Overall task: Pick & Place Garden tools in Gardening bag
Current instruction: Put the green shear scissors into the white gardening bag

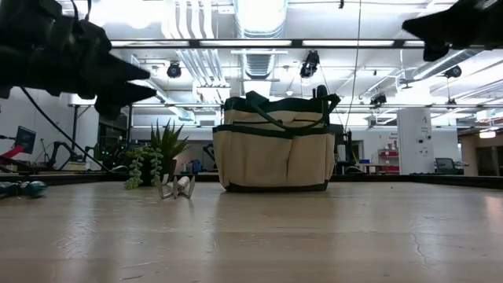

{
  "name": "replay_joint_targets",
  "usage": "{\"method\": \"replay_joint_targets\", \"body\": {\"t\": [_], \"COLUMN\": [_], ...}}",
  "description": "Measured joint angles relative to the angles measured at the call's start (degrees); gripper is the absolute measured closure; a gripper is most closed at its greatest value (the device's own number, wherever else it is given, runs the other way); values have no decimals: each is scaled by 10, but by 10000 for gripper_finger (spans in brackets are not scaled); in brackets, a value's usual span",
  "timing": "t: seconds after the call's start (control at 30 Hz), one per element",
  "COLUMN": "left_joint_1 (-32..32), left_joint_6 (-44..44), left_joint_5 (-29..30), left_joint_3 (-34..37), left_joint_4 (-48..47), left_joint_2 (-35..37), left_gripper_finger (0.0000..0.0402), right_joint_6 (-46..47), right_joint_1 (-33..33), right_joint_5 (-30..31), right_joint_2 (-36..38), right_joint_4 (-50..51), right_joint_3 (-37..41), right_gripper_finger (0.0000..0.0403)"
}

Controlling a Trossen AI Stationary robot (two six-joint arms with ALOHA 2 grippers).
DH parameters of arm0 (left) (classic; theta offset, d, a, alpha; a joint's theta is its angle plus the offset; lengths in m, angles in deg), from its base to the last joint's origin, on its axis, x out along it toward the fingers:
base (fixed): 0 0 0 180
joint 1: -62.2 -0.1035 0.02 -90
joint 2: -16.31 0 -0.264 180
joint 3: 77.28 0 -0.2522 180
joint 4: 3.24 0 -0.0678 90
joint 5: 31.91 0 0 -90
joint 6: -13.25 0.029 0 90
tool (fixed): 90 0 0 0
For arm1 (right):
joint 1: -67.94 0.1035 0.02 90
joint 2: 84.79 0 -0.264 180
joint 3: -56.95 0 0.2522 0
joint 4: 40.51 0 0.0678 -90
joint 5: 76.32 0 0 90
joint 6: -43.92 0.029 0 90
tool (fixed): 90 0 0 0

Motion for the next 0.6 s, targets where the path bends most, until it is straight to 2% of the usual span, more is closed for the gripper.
{"method": "replay_joint_targets", "body": {"t": [0.07, 0.17, 0.3, 0.43, 0.6], "left_joint_1": [0, -1, 0, 0, 0], "left_joint_6": [-10, -42, -66, -68, -125], "left_joint_5": [4, 4, 3, 3, 3], "left_joint_3": [0, 0, 0, 0, 0], "left_joint_4": [-1, 0, -1, 3, 14], "left_joint_2": [0, 0, -6, -9, -9], "left_gripper_finger": [167, 168, 167, 167, 168], "right_joint_6": [4, 36, 57, 39, 76], "right_joint_1": [0, 0, 0, 0, 0], "right_joint_5": [46, 78, 81, 81, 81], "right_joint_2": [3, 4, -1, -10, -19], "right_joint_4": [1, 3, 4, 5, 71], "right_joint_3": [-1, 0, 2, 3, 7], "right_gripper_finger": [394, 394, 394, 394, 394]}}
